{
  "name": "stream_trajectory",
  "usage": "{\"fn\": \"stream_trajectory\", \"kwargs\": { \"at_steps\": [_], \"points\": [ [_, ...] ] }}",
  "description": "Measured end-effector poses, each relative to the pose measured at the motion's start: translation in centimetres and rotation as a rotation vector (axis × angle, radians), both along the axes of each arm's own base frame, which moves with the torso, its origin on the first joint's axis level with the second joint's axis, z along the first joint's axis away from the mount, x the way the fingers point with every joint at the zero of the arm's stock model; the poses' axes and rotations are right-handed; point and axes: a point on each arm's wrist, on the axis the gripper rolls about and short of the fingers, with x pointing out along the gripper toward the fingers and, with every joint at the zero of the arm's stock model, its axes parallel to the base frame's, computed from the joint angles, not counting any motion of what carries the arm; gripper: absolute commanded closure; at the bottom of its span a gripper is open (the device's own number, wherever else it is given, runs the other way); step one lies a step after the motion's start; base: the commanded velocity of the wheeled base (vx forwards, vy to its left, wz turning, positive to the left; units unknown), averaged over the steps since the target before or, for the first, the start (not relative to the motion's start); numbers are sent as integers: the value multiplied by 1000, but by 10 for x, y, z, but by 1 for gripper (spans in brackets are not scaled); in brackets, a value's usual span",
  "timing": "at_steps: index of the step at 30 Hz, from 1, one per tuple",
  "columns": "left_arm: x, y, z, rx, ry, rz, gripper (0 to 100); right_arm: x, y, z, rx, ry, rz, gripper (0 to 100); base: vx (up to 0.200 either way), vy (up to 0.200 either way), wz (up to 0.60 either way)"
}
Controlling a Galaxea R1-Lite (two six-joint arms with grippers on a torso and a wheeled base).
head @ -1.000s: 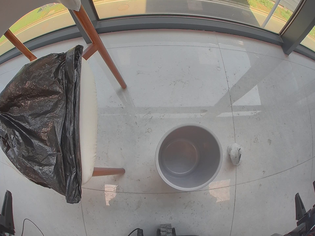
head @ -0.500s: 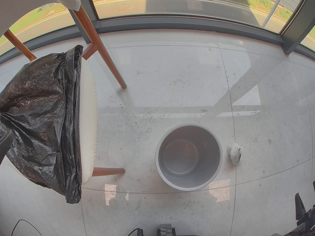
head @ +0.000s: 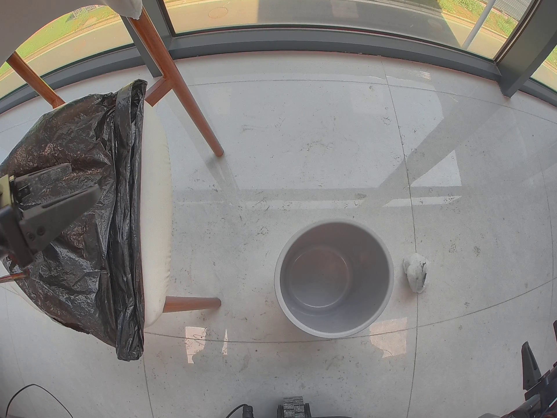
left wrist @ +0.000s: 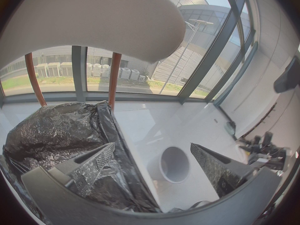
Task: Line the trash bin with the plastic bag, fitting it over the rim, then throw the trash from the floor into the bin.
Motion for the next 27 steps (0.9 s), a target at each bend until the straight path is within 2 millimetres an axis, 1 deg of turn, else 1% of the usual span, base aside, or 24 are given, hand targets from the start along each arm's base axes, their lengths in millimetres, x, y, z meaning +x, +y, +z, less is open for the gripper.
{"fn": "stream_trajectory", "kwargs": {
  "at_steps": [4, 8, 12, 17, 21, 27],
  "points": [
    [19, -4, -4, 53, -9, 74, 0, 0, 0, 0, 0, 0, 0, 0, 0, 0, 0],
    [31, -14, -10, 80, 22, 111, 0, 0, 0, 0, -1, 0, 1, 0, 0, 0, 0],
    [37, -31, -14, 91, 57, 208, 0, 0, 0, 0, -1, -1, 0, 0, 0, 0, 0],
    [44, -53, -12, 58, 110, 317, 0, 0, 0, 0, 0, 0, 0, 0, 0, 0, 0],
    [49, -63, -13, 100, 162, 393, 0, 0, 0, 0, 0, 0, 0, 0, 0, 0, 0],
    [57, -72, -14, 124, 186, 402, 0, 0, 0, 0, 0, 0, 1, 0, 0, 0, 0]
  ]
}}
